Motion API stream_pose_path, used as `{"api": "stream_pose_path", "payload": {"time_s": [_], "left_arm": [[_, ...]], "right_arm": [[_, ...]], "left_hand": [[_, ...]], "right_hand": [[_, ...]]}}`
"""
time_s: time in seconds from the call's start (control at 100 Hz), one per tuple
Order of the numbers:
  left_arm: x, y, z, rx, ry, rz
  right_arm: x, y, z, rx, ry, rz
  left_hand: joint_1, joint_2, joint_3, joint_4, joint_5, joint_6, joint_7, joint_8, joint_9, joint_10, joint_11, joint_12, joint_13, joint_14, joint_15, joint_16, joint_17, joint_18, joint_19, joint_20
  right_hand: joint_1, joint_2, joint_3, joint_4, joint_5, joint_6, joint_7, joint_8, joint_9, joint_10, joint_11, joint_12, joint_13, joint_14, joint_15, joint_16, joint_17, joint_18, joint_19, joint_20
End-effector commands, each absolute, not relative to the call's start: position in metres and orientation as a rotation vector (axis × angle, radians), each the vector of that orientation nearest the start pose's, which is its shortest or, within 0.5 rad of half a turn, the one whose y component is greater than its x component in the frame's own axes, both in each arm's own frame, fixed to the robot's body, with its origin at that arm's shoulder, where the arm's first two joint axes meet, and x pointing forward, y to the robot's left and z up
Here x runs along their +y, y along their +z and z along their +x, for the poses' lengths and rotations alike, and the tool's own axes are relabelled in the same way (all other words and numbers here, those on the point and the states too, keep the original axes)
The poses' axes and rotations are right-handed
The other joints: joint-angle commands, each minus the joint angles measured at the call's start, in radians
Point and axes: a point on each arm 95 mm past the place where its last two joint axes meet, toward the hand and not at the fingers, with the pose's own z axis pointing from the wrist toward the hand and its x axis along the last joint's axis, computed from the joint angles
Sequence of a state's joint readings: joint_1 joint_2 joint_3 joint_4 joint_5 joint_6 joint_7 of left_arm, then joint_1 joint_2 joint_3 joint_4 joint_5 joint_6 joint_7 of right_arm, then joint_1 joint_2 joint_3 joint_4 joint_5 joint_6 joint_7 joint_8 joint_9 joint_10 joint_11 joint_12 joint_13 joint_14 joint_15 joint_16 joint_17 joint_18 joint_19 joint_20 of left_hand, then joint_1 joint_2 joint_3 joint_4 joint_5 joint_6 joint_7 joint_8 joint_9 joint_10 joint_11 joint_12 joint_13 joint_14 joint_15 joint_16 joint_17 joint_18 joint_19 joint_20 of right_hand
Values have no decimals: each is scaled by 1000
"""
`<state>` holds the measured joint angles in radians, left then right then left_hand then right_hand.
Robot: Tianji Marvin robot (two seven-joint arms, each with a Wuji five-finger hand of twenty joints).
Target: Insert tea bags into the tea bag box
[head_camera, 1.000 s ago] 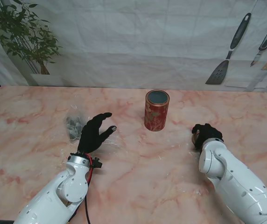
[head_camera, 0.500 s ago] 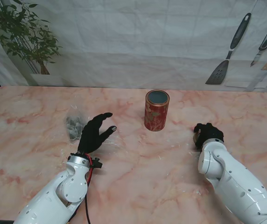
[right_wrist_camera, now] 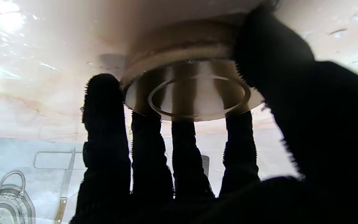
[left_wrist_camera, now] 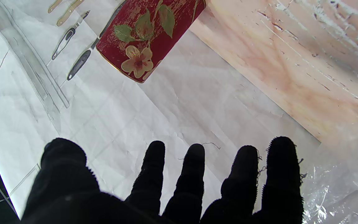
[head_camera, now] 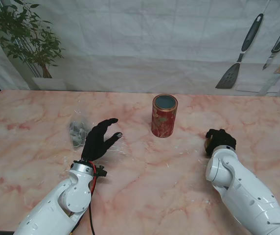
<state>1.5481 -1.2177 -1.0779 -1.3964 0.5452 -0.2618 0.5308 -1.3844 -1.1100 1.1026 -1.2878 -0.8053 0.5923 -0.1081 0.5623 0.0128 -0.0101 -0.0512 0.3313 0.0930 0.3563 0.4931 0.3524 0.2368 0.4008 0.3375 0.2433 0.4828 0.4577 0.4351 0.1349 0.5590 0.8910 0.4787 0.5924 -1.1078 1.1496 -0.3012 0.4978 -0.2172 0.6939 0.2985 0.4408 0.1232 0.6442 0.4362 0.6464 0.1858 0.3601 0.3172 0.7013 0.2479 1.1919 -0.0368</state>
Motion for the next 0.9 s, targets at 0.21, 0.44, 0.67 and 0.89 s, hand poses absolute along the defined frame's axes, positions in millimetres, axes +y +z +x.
{"api": "stream_pose_path", "payload": {"time_s": [0.21, 0.44, 0.67, 0.89], "left_arm": [[-45, -358, 383, 882, -2117, -1464], [-46, -358, 383, 881, -2124, -1464], [-46, -359, 383, 877, -2125, -1466], [-45, -359, 383, 874, -2124, -1470]], "right_arm": [[-85, -388, 434, 1008, 854, 1697], [-87, -380, 437, 984, 850, 1681], [-87, -381, 438, 1023, 835, 1691], [-88, -385, 432, 1158, 762, 1730]], "left_hand": [[-3, -1, -16, 25, -25, -32, 0, -6, 12, -17, -15, -2, 3, 11, -31, 1, 4, 20, 33, 17], [-5, -1, -17, 25, -23, -31, 0, -5, 15, -17, -14, -1, 3, 9, -30, 1, 5, 18, 33, 17], [-4, -1, -16, 25, -23, -32, 0, -4, 15, -17, -14, -1, 6, 10, -29, 2, 5, 18, 34, 17], [-2, -3, -16, 25, -22, -31, 1, -3, 17, -18, -13, 0, 7, 11, -28, 1, 7, 17, 36, 18]], "right_hand": [[330, 208, 390, 137, 224, 198, 243, 69, 202, -66, 219, 76, 339, -185, 300, 68, 22, -158, 101, 2], [335, 197, 403, 138, 233, 198, 243, 68, 211, -63, 219, 78, 346, -186, 303, 72, 27, -152, 108, 4], [279, 261, 285, 172, 204, 218, 227, 61, 175, -50, 213, 84, 314, -164, 298, 81, 8, -155, 86, 13], [-3, 293, 169, 229, 70, 284, 183, 50, 23, -8, 212, 104, 157, -182, 325, 99, -50, -218, -106, 285]]}}
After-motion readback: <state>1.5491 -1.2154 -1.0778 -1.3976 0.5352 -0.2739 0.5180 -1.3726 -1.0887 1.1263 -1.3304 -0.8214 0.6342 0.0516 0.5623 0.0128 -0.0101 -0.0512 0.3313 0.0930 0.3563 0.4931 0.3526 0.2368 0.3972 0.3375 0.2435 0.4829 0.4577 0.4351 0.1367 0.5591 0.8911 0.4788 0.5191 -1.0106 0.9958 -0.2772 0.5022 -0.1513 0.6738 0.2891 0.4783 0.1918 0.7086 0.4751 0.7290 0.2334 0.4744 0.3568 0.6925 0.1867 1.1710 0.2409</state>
